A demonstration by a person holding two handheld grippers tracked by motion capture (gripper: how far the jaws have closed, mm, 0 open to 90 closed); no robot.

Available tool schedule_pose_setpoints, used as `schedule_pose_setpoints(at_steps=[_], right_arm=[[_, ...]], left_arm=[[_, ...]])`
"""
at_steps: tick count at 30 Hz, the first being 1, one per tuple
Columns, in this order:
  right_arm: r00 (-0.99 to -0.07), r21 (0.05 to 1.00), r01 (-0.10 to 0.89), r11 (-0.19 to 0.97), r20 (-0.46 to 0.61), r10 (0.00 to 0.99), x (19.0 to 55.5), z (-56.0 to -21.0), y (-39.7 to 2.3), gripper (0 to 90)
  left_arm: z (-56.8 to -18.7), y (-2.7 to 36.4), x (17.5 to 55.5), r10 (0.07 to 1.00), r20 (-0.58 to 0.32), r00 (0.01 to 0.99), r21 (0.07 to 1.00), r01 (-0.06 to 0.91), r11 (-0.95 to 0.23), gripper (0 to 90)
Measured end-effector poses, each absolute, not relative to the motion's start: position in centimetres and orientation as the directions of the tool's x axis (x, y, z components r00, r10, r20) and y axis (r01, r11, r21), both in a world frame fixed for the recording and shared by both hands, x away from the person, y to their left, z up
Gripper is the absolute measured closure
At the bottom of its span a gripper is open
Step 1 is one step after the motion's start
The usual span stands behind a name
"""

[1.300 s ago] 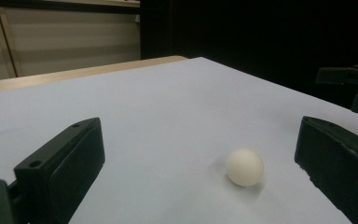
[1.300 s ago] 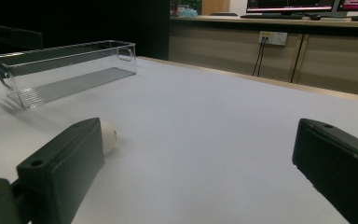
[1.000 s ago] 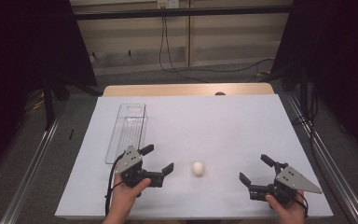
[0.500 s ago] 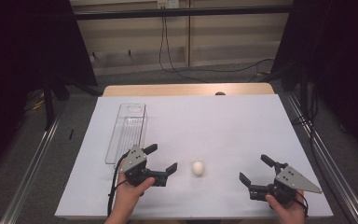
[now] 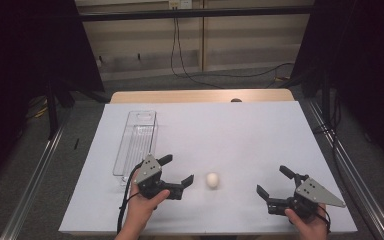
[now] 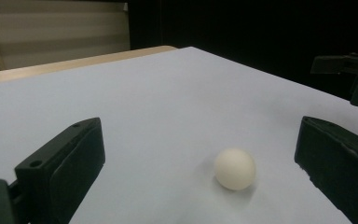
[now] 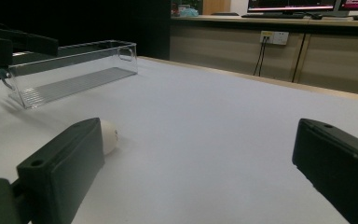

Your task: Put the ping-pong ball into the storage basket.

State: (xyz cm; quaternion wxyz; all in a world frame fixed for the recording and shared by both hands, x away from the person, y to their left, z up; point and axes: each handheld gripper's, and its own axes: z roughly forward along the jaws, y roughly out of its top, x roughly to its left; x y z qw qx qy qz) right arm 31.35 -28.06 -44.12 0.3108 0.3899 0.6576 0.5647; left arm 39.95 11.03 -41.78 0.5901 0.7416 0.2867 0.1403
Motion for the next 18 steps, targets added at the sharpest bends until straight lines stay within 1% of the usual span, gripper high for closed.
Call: schedule_pose_setpoints(at_steps=[3, 8, 10, 11, 18], right_arm=[[-0.503, 0.985, 0.164, 0.058, 0.033, 0.864, 31.3, -44.1, -28.1, 1.9], [-0.499, 0.985, 0.161, 0.056, 0.032, 0.866, 31.3, -44.1, -28.1, 1.9], [-0.502, 0.985, 0.163, 0.058, 0.032, 0.864, 31.3, -44.1, -28.1, 1.9], [-0.504, 0.985, 0.162, 0.058, 0.032, 0.863, 31.3, -44.1, -28.1, 1.8], [-0.502, 0.985, 0.161, 0.059, 0.03, 0.864, 31.3, -44.1, -28.1, 1.8]], left_arm=[[-41.8, 10.9, 40.0, 0.583, -0.119, 0.804, 0.954, 0.256, -0.158, 2.0], [-41.8, 10.5, 40.0, 0.578, -0.13, 0.806, 0.952, 0.264, -0.154, 2.0], [-41.8, 10.4, 40.0, 0.568, -0.113, 0.815, 0.949, 0.257, -0.18, 2.0], [-41.8, 10.2, 40.0, 0.571, -0.132, 0.81, 0.949, 0.269, -0.163, 2.0], [-41.9, 9.8, 40.2, 0.568, -0.123, 0.814, 0.947, 0.267, -0.178, 2.0]])
